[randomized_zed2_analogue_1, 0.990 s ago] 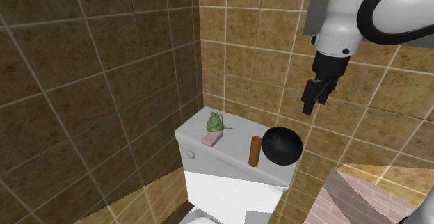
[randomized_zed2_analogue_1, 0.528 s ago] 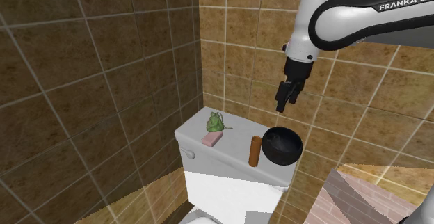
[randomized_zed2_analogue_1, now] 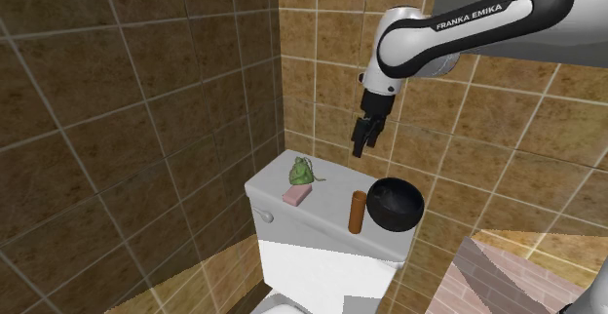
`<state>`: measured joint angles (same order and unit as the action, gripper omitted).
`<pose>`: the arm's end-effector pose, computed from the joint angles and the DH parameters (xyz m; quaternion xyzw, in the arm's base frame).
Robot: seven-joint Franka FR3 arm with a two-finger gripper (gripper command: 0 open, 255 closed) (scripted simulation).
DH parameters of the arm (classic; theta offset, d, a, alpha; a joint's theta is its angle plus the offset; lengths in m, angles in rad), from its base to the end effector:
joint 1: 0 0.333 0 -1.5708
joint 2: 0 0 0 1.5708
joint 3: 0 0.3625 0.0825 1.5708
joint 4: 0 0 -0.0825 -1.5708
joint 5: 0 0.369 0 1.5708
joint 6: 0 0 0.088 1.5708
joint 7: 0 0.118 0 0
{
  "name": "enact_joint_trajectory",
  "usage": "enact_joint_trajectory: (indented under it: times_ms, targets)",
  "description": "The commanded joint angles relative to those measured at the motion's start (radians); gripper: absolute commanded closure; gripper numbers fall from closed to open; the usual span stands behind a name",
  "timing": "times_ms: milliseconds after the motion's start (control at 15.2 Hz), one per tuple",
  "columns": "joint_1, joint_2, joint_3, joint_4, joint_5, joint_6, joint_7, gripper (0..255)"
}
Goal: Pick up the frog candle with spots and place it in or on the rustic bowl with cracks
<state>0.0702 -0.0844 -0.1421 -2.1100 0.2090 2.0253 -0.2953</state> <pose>0.5077 -0.0242 0.4962 -0.9929 -0.0655 -0.0173 0.0981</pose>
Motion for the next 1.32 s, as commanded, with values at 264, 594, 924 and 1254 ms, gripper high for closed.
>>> enact_joint_trajectory:
  times_ms: [264,594,924,1254]
  targets:
    - [-0.004,0.25,-0.001,0.217,0.115,0.005,-0.159,0]
    - [-0.026,0.459,0.028,0.446,0.189,-0.035,-0.251,0]
    - [-0.041,0.604,0.056,0.616,0.222,-0.069,-0.29,0]
    - [-0.03,0.625,0.064,0.585,0.231,-0.015,-0.297,0]
